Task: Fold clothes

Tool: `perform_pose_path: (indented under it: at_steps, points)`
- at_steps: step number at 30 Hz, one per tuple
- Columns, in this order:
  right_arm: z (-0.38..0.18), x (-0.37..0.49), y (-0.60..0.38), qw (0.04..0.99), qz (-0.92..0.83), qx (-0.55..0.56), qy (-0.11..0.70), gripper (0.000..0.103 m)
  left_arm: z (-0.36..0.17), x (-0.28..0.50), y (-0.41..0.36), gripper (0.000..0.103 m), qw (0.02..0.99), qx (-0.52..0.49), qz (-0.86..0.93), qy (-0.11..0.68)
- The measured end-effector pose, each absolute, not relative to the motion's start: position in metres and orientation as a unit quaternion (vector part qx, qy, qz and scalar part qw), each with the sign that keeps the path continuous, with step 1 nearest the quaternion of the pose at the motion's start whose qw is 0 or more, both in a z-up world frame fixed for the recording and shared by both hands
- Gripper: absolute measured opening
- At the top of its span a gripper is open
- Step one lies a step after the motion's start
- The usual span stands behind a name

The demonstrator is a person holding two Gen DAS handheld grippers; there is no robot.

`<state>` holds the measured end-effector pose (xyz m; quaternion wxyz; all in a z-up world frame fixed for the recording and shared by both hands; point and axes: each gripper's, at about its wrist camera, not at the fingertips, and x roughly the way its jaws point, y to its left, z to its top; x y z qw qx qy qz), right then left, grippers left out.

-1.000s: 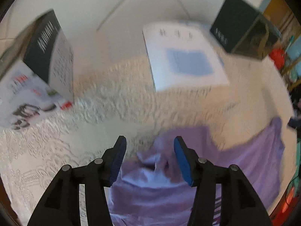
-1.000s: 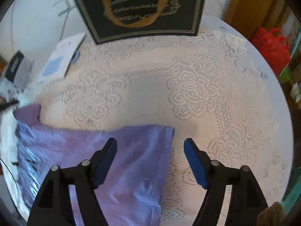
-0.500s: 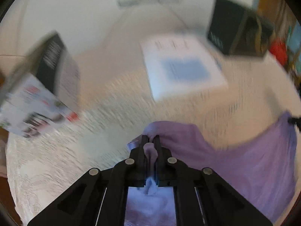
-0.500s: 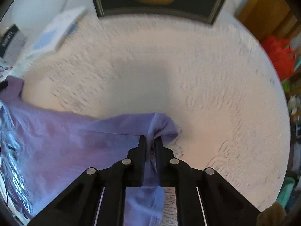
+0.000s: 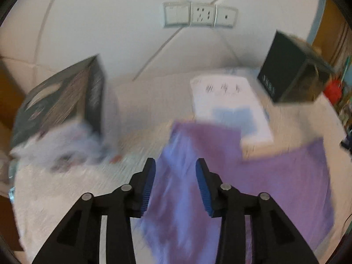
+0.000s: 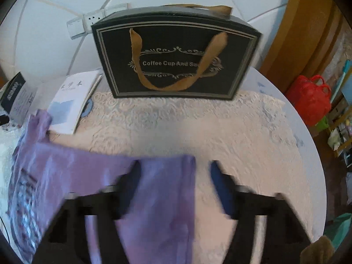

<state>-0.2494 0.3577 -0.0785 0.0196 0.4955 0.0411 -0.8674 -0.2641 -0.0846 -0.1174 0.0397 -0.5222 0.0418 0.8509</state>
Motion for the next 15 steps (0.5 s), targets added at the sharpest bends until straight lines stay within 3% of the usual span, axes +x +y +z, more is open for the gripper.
perform_pose_path:
  at_steps: [7, 10, 15]
  points:
    - [-0.099, -0.139, 0.396, 0.057, -0.83, 0.553, -0.033, 0.072, -0.144, -0.112, -0.119, 0.046, 0.023, -0.562, 0.827, 0.017]
    - [-0.116, -0.1, 0.402, 0.055, -0.81, 0.582, -0.041, 0.057, -0.163, -0.055, -0.122, 0.047, 0.028, -0.581, 0.813, 0.0]
    - [-0.133, -0.049, 0.415, 0.054, -0.793, 0.602, -0.084, 0.057, -0.181, 0.009, -0.113, 0.047, 0.045, -0.598, 0.8, -0.025]
